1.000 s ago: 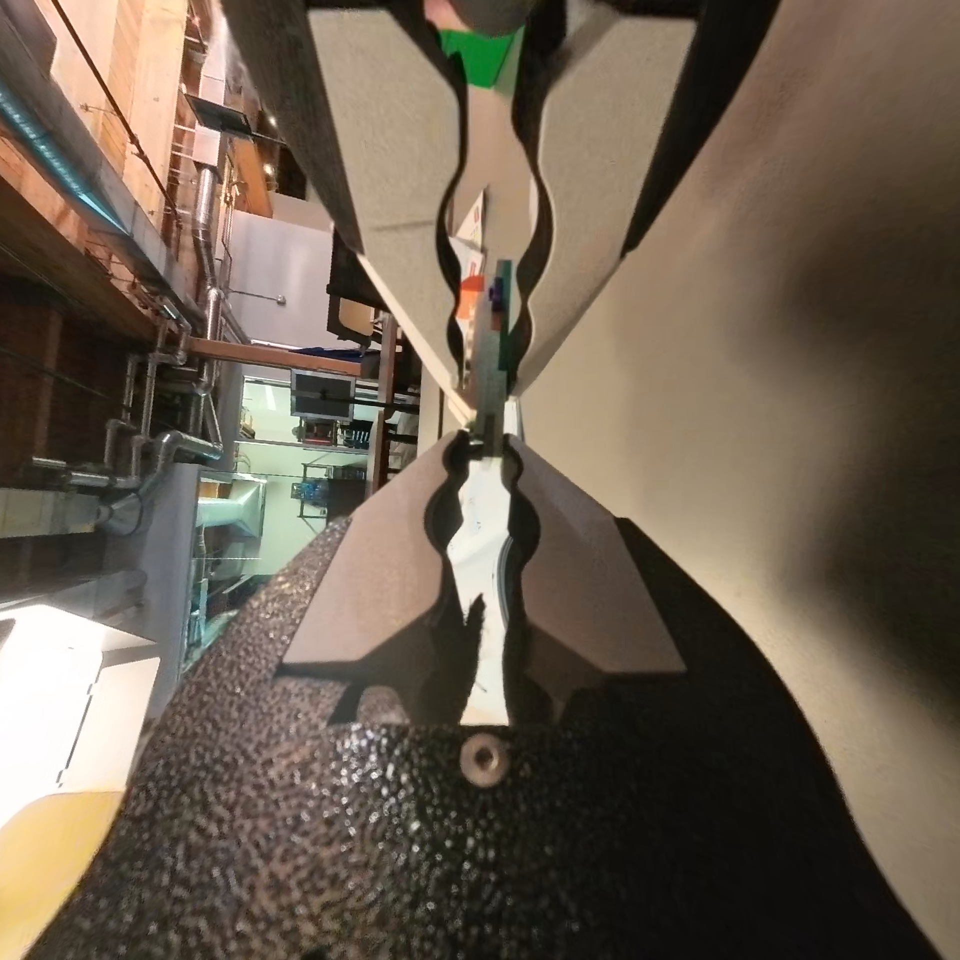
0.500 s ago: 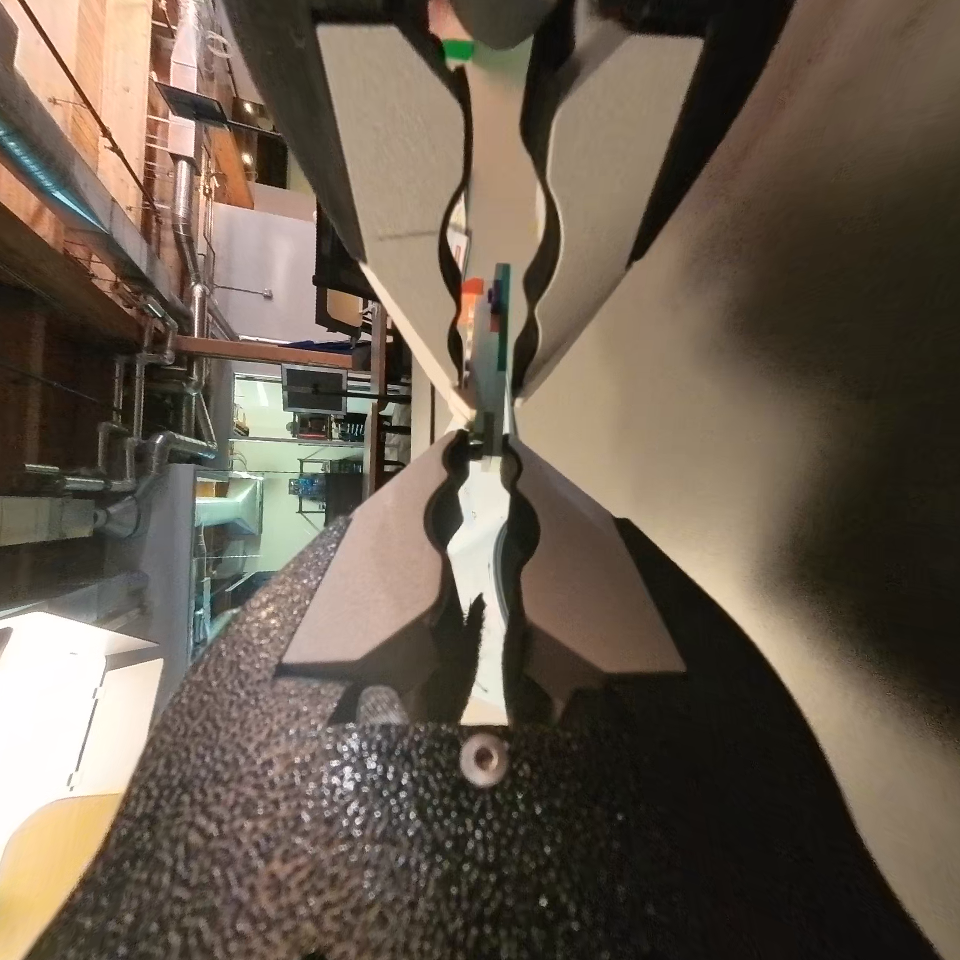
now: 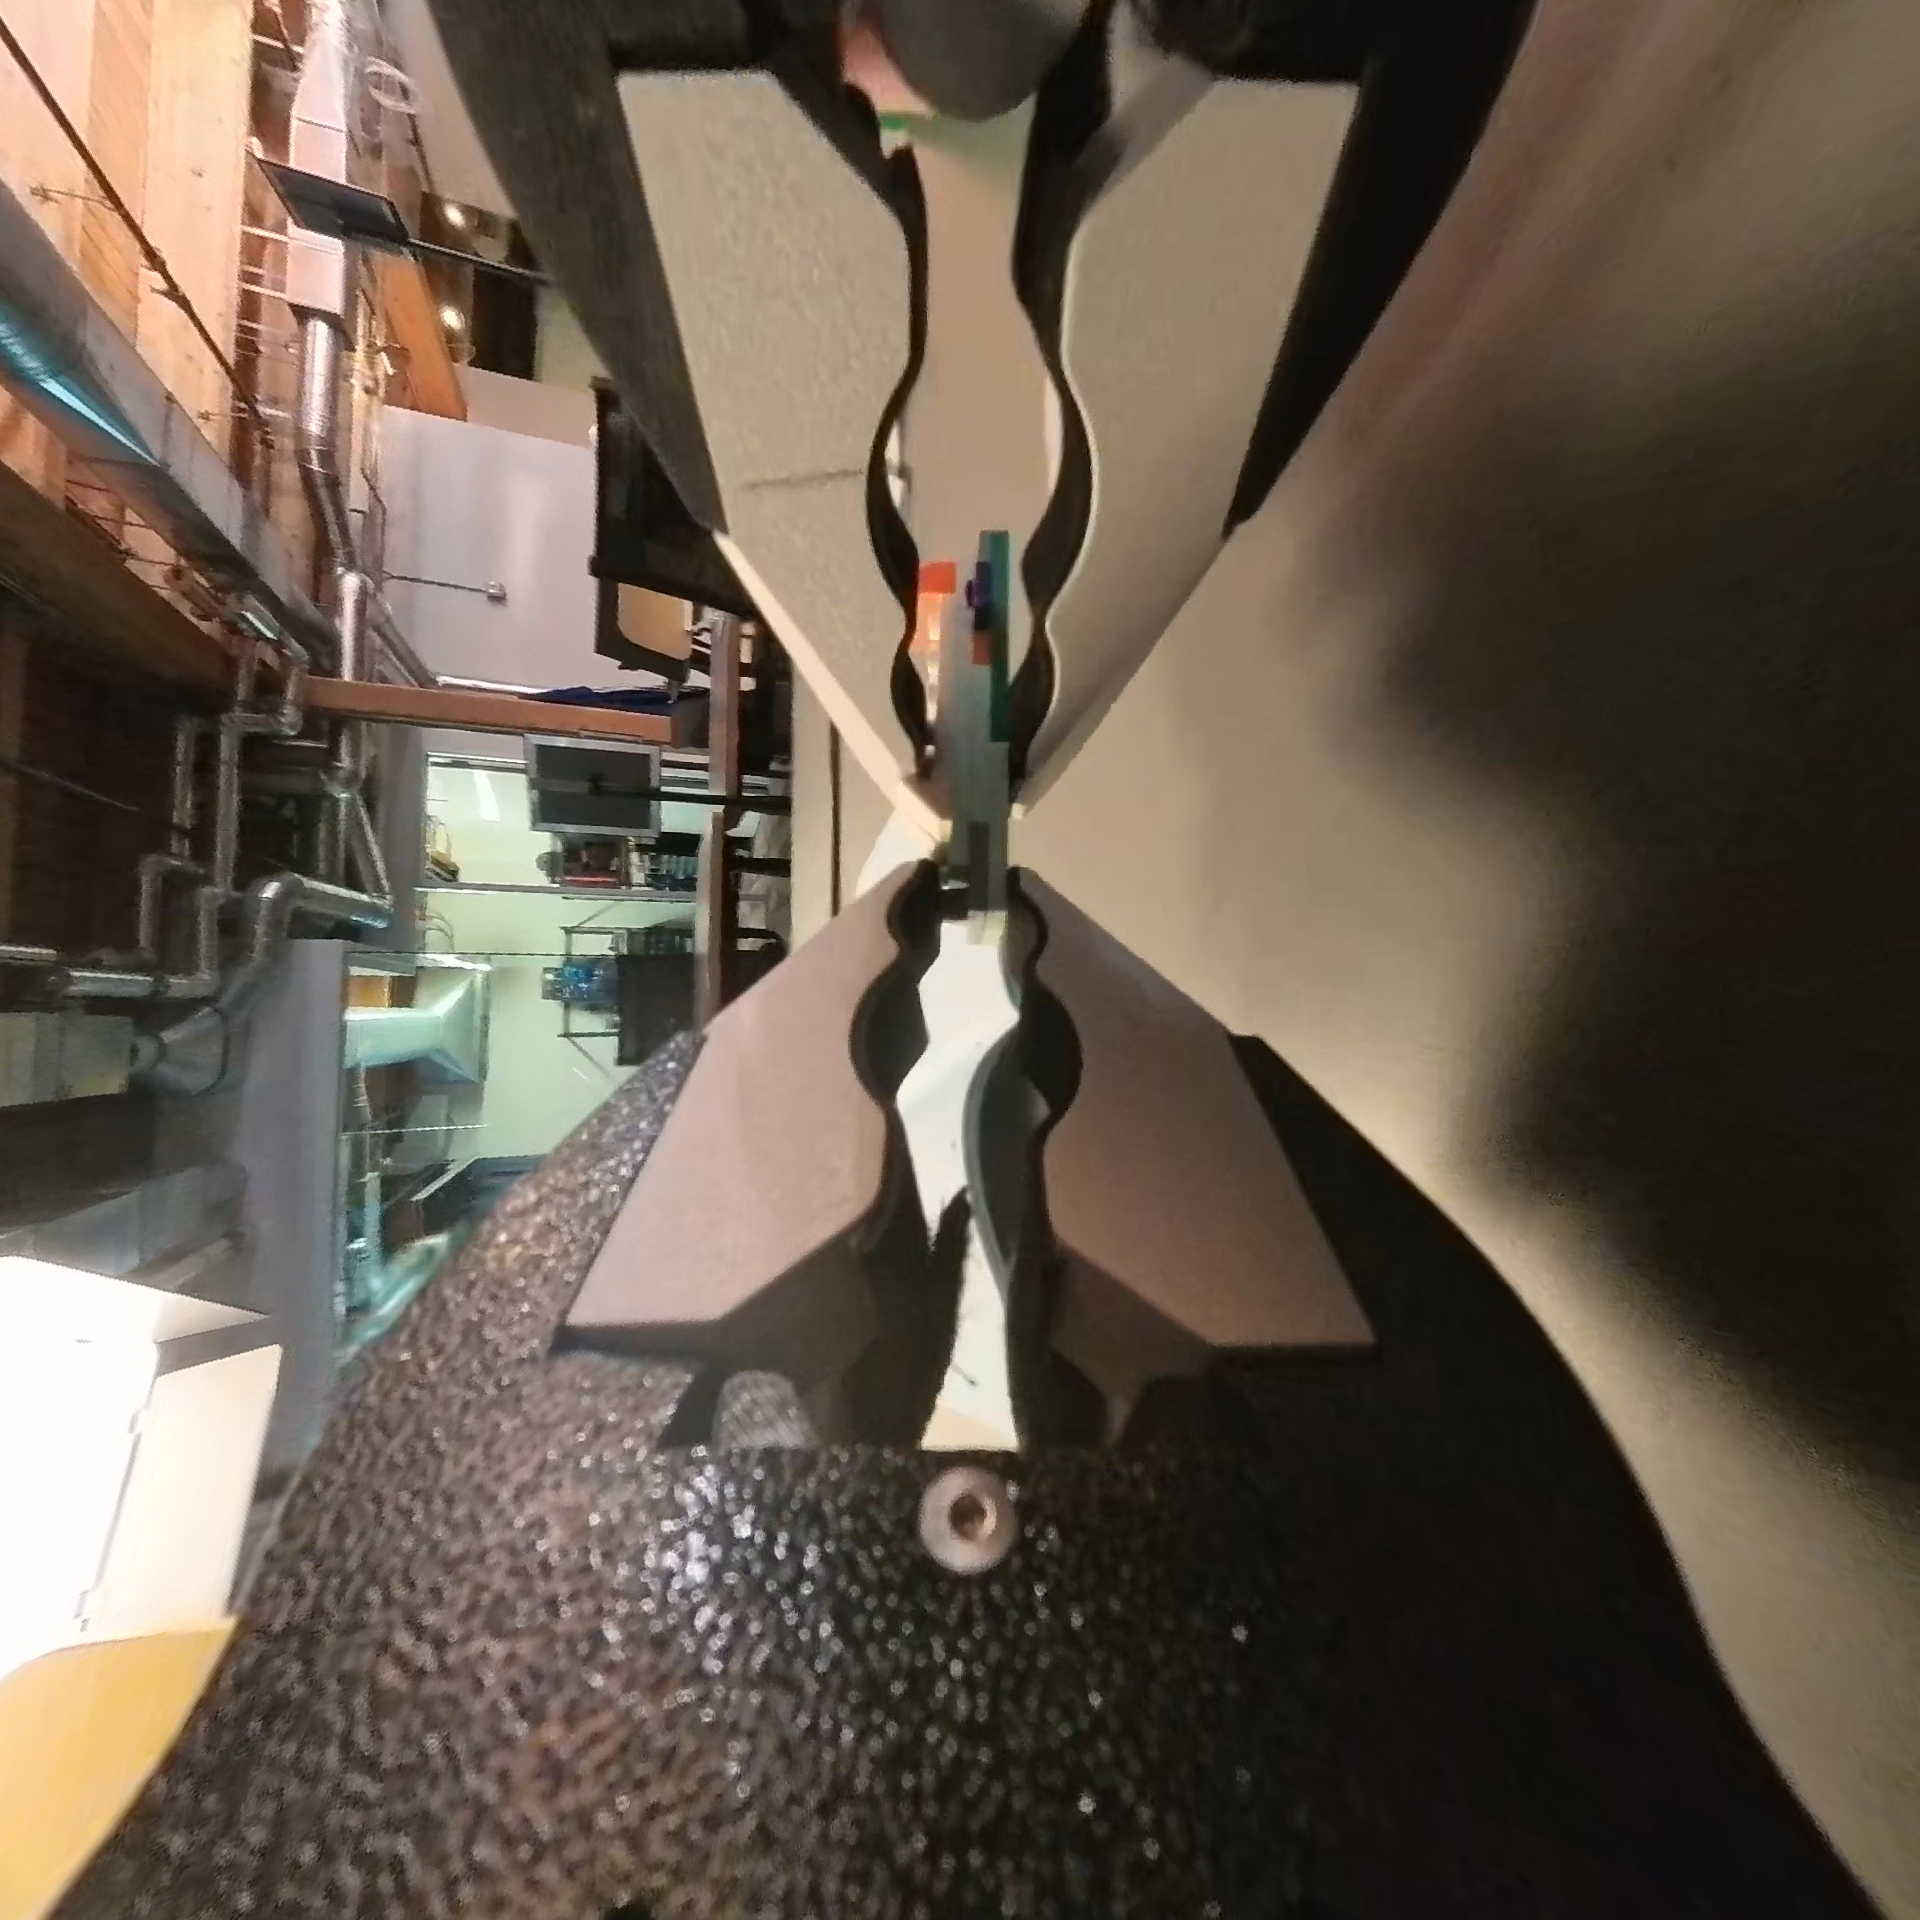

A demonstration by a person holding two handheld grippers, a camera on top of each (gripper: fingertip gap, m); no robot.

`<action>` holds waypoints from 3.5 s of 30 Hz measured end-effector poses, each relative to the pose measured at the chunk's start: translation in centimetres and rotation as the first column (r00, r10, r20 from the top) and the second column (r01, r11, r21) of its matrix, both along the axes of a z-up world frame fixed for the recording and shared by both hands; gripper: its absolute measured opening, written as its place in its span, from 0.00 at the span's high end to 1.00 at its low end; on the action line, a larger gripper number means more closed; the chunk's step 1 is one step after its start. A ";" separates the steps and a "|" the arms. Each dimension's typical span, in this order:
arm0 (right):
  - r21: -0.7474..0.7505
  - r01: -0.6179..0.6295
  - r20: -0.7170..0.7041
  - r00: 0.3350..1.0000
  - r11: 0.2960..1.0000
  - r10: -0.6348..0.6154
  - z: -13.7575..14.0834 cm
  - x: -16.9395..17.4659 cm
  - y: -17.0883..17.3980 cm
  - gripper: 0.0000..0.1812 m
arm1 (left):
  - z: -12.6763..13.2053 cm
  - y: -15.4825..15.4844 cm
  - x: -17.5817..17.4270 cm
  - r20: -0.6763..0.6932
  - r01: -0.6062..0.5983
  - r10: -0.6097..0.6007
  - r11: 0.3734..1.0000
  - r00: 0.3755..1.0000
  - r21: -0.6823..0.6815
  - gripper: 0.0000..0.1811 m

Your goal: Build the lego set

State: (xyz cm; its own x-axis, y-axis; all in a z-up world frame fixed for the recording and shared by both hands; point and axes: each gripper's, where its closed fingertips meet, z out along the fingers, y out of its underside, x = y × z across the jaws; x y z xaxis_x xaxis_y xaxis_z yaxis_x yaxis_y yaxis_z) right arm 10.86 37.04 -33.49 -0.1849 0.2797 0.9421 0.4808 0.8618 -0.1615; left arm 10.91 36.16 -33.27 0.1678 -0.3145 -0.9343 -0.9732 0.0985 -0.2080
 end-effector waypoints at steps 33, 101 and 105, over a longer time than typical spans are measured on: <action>-0.326 -0.104 -0.048 0.994 0.940 0.094 0.1 0.2 -1.8 0.93 | 0.2 -1.6 0.9 0.283 0.140 -0.103 0.984 0.954 -0.114 0.93; -0.157 0.400 -0.368 0.825 0.903 -0.429 2.6 7.2 12.2 0.77 | 12.6 -19.2 -19.0 0.865 -0.184 0.398 0.916 0.306 -0.356 0.72; -0.174 0.503 -0.387 0.755 0.846 -0.529 3.0 8.9 14.2 0.77 | 12.3 -24.8 -31.0 0.811 -0.544 0.549 0.752 0.203 -0.372 0.74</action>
